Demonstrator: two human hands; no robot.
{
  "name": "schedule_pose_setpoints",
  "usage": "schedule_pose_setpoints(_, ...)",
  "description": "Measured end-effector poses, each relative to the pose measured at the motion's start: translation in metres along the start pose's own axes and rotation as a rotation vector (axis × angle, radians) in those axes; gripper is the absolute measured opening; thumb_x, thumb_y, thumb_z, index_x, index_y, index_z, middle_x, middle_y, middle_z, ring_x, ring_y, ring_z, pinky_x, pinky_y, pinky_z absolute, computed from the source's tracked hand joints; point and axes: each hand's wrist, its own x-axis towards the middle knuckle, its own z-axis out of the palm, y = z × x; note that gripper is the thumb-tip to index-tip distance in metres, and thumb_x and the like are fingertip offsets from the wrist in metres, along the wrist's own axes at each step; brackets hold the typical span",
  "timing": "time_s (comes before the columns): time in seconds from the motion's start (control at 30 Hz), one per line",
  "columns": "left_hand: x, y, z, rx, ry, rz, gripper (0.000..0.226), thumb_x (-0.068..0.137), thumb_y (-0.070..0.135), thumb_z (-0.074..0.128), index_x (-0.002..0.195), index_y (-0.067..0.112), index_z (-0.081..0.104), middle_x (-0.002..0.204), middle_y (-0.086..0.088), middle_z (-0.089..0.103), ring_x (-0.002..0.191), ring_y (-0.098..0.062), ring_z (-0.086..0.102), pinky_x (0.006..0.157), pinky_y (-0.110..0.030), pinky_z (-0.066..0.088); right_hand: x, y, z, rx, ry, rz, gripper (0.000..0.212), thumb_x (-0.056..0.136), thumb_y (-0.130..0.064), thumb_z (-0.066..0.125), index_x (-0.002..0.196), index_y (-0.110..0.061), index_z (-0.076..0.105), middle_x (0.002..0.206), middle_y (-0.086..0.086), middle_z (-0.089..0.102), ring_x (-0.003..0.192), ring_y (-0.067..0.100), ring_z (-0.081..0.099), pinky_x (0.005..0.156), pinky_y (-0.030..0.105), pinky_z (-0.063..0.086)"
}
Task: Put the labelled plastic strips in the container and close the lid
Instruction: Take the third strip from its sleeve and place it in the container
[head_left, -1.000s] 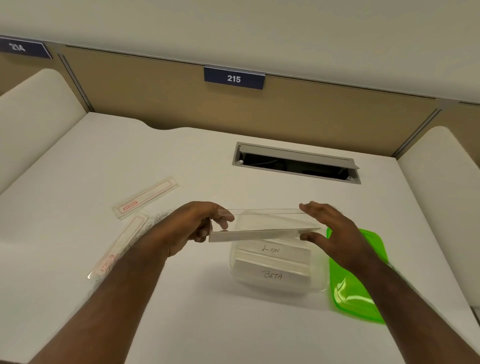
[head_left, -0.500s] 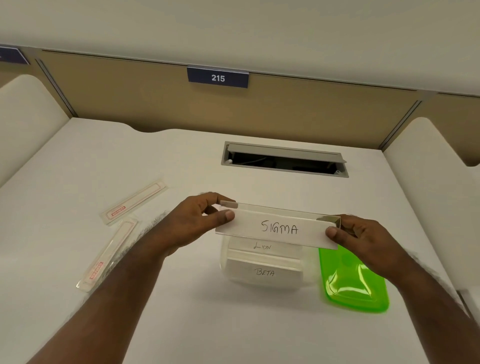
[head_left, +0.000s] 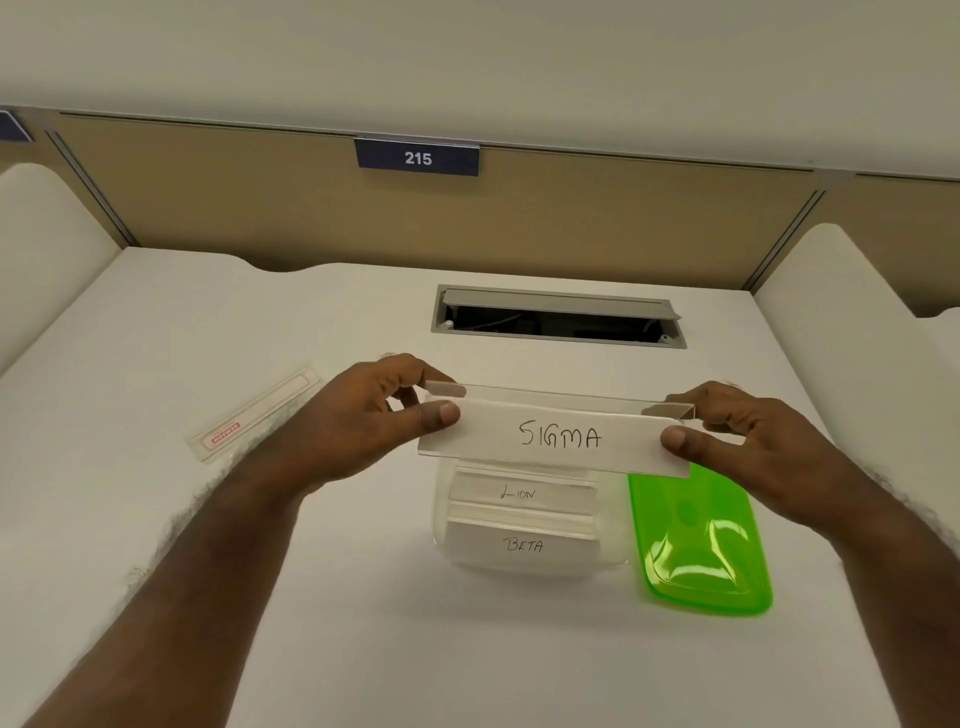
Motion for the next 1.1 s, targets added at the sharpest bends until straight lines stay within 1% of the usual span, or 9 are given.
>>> schedule_pose_setpoints(0.13,0.004,-0.02,0.025,0.167,-0.015,-0.011,0.02,0.082,0.032,0.073,0.101,0.031,0.07,0.095,0.017,0.063,0.08,-0.005,0.058,0.066,-0.013,0.039,-0.001,0.023,0.018,-0.063,0.004,0.058,0.043,0.07,-0.061,0.067,0.099,-0.029,0.074,0.099,-0.017,0.065,0.097,-0.003,0.061,0.086,0.009,0.042)
schedule_pose_setpoints(0.23,0.007,-0.048,0.048,0.262,-0.037,-0.076,0.024,0.078,0.036,0.076,0.101,0.032,0.071,0.096,0.017,0.063,0.079,-0.008,0.056,0.08,-0.029,0.048,-0.002,0.051,0.039,-0.209,-0.003,0.143,0.036,0.067,-0.054,0.071,0.099,-0.038,0.072,0.099,-0.018,0.067,0.101,0.003,0.059,0.096,0.031,0.043)
schedule_pose_setpoints(0.3,0.009,-0.062,0.065,0.418,-0.057,-0.101,0.028,0.079,0.044,0.072,0.105,0.035,0.068,0.104,0.017,0.063,0.088,-0.009,0.054,0.091,-0.034,0.042,-0.001,0.067,0.053,-0.372,-0.026,0.209,0.033,0.068,-0.057,0.072,0.1,-0.046,0.07,0.107,-0.019,0.066,0.11,0.009,0.055,0.099,0.04,0.041)
schedule_pose_setpoints(0.4,0.012,-0.07,0.087,0.667,-0.083,-0.076,0.033,0.083,0.05,0.064,0.113,0.036,0.064,0.121,0.017,0.061,0.112,-0.012,0.05,0.093,-0.031,0.028,0.001,0.079,0.072,-0.602,-0.105,0.26,0.037,0.072,-0.064,0.063,0.106,-0.05,0.065,0.112,-0.024,0.062,0.114,0.011,0.05,0.092,0.036,0.036)
schedule_pose_setpoints(0.57,0.019,-0.077,0.111,1.044,-0.181,-0.023,0.037,0.086,0.048,0.06,0.117,0.029,0.064,0.119,0.007,0.063,0.112,-0.021,0.051,0.094,-0.038,0.03,0.003,0.084,0.1,-0.838,-0.173,0.263,0.042,0.074,-0.065,0.059,0.112,-0.046,0.064,0.114,-0.017,0.057,0.113,0.014,0.045,0.085,0.036,0.029)
schedule_pose_setpoints(0.67,0.019,-0.079,0.123,1.176,-0.27,0.035,0.03,0.078,0.042,0.071,0.1,0.021,0.071,0.101,-0.001,0.069,0.1,-0.025,0.058,0.089,-0.04,0.035,0.004,0.084,0.116,-0.949,-0.225,0.227,0.044,0.073,-0.063,0.06,0.11,-0.04,0.067,0.113,-0.011,0.056,0.113,0.019,0.045,0.086,0.04,0.028)
schedule_pose_setpoints(0.77,0.018,-0.08,0.13,1.272,-0.303,0.058,0.032,0.042,0.031,0.091,0.058,0.018,0.067,0.06,0.0,0.064,0.066,-0.024,0.06,0.073,-0.039,0.044,0.005,0.084,0.127,-1.071,-0.288,0.184,0.045,0.075,-0.06,0.06,0.109,-0.032,0.069,0.115,-0.004,0.054,0.115,0.024,0.043,0.088,0.043,0.027)
schedule_pose_setpoints(0.9,0.019,-0.086,0.142,1.297,-0.361,0.062,0.013,0.079,0.014,0.066,0.091,0.01,0.066,0.095,-0.008,0.069,0.098,-0.029,0.055,0.097,-0.041,0.031,0.009,0.079,0.136,-1.175,-0.367,0.146,0.046,0.078,-0.055,0.059,0.112,-0.024,0.066,0.122,0.004,0.05,0.121,0.029,0.037,0.095,0.049,0.024)
schedule_pose_setpoints(1.1,0.022,-0.085,0.146,1.31,-0.381,0.045,0.019,0.082,0.003,0.055,0.098,0.007,0.064,0.102,-0.01,0.067,0.104,-0.031,0.053,0.101,-0.042,0.028,0.018,0.077,0.141,-1.212,-0.442,0.128,0.05,0.078,-0.051,0.062,0.113,-0.016,0.063,0.12,0.007,0.055,0.119,0.03,0.04,0.101,0.052,0.023)
